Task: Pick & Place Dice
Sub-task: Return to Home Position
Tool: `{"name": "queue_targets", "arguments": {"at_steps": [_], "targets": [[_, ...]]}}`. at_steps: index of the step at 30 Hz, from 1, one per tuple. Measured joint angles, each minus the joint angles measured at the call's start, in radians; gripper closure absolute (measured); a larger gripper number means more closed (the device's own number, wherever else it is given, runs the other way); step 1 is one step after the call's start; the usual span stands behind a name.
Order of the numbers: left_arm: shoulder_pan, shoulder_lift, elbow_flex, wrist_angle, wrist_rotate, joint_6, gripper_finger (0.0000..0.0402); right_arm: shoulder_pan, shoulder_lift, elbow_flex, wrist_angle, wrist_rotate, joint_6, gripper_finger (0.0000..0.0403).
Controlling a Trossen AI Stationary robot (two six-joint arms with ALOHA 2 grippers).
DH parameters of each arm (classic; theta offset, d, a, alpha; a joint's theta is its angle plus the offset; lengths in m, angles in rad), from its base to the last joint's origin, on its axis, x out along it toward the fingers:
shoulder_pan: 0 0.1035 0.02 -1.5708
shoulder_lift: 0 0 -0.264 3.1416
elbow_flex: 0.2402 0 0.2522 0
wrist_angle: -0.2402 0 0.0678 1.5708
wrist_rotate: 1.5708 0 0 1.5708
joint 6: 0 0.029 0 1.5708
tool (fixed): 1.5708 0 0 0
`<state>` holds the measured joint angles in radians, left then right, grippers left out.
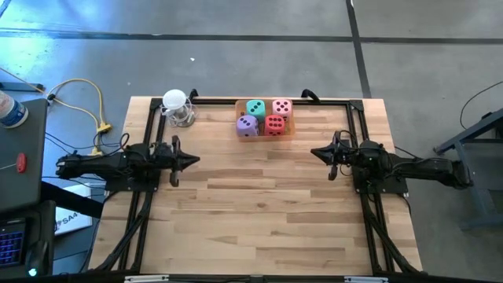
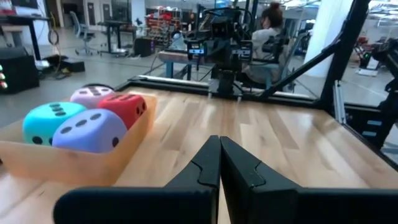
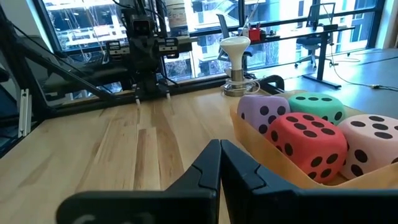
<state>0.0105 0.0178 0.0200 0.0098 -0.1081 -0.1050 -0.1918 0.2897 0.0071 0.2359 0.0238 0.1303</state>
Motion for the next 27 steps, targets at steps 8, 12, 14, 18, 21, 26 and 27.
{"name": "queue_targets", "arguments": {"at_steps": [8, 12, 14, 18, 21, 26, 27], "targets": [[0.0, 0.037, -0.006, 0.006, 0.007, 0.052, 0.0401, 0.0, 0.004, 0.0, 0.0, 0.001, 0.0, 0.0401], [0.0, 0.063, -0.006, 0.004, 0.003, 0.08, 0.0401, 0.0, 0.004, -0.001, 0.0, -0.001, 0.0, 0.0401], [0.0, 0.07, -0.007, 0.005, 0.001, 0.082, 0.0401, 0.0, 0.004, -0.001, 0.0, 0.0, 0.0, 0.0401], [0.0, 0.071, -0.008, 0.005, 0.001, 0.074, 0.0401, 0.0, 0.004, -0.001, 0.0, 0.0, 0.0, 0.0401], [0.0, 0.071, -0.008, 0.005, 0.001, 0.074, 0.0401, 0.0, 0.004, -0.002, 0.0, 0.0, 0.0, 0.0401], [0.0, 0.071, -0.009, 0.006, 0.001, -0.049, 0.0401, 0.0, 0.004, -0.002, 0.0, 0.0, 0.0, 0.0401], [0.0, 0.071, -0.009, 0.005, 0.001, -0.076, 0.0401, 0.0, 0.004, -0.002, 0.0, 0.0, 0.0, 0.0401]]}}
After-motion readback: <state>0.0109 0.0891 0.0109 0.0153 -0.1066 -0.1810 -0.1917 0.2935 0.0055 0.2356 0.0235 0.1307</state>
